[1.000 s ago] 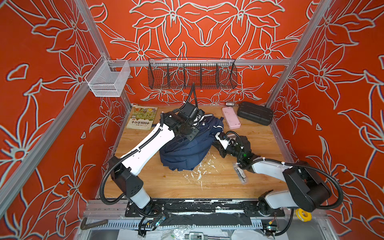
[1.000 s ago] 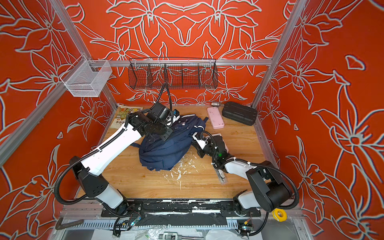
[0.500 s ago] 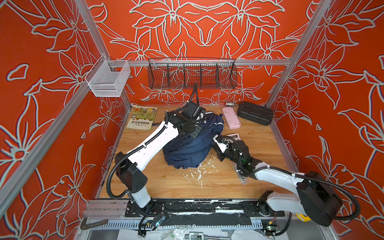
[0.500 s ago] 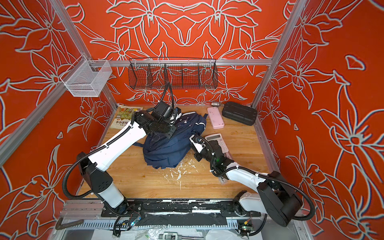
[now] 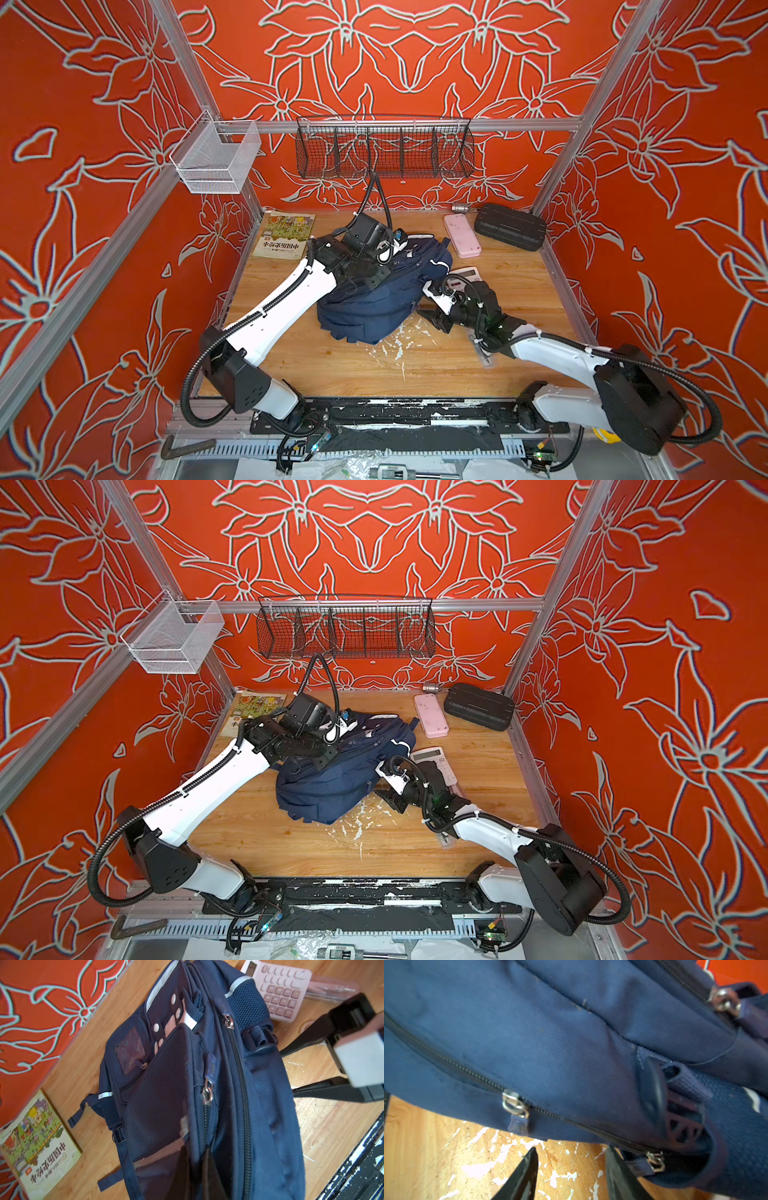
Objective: Pack the student bag
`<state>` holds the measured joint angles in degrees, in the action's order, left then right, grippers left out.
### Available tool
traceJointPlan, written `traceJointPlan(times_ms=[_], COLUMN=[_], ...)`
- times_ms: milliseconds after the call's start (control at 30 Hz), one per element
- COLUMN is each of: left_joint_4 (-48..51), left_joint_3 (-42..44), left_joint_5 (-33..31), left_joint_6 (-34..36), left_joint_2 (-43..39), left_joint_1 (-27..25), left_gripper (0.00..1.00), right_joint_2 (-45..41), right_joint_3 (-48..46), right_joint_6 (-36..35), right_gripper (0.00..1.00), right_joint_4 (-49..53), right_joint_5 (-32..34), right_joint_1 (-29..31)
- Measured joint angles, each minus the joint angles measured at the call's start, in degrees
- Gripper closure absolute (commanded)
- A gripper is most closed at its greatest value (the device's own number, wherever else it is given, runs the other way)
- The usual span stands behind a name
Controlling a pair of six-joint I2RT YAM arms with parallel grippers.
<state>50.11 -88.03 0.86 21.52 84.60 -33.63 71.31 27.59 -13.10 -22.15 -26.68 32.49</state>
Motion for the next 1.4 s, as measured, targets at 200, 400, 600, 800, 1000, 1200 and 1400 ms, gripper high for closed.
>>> traceJointPlan(times_ms=[200, 400, 600, 800, 1000, 1200, 1400], left_joint_4=[-3.76, -5.55, -6.64, -7.15, -7.39, -7.37, -6.58], left_joint_3=[4.79, 4.96, 4.96, 4.96, 4.96, 4.79, 2.27], left_joint_5=[2.95, 4.66, 5.62, 6.21, 6.36, 5.88, 4.28], left_joint_6=[4.24, 5.92, 5.99, 5.95, 5.92, 4.98, 0.98], left_joint_2=[-2.80, -2.80, -2.80, -2.80, -2.80, -2.73, -0.96], left_joint_1=[1.53, 2.60, 2.95, 2.99, 2.99, 3.02, 2.99], left_gripper=[1.00, 1.00, 1.00, 1.00, 1.00, 1.00, 1.00], right_joint_2=[3.37, 6.05, 7.67, 9.94, 12.48, 12.90, 10.23], right_joint_3=[2.12, 3.56, 4.17, 4.22, 4.57, 4.57, 4.57], right_joint_6=[1.53, 3.28, 3.89, 5.44, 7.41, 8.87, 8.52], right_gripper=[0.55, 0.60, 0.64, 0.71, 0.82, 0.95, 1.00], right_joint_4=[-1.14, -3.65, -4.98, -8.76, -11.61, -12.39, -9.90], right_joint_5=[-11.96, -18.91, -20.70, -20.74, -21.03, -20.65, -15.85], right_joint_1=[-2.03, -2.03, -2.01, -2.01, -2.01, -2.01, -2.03])
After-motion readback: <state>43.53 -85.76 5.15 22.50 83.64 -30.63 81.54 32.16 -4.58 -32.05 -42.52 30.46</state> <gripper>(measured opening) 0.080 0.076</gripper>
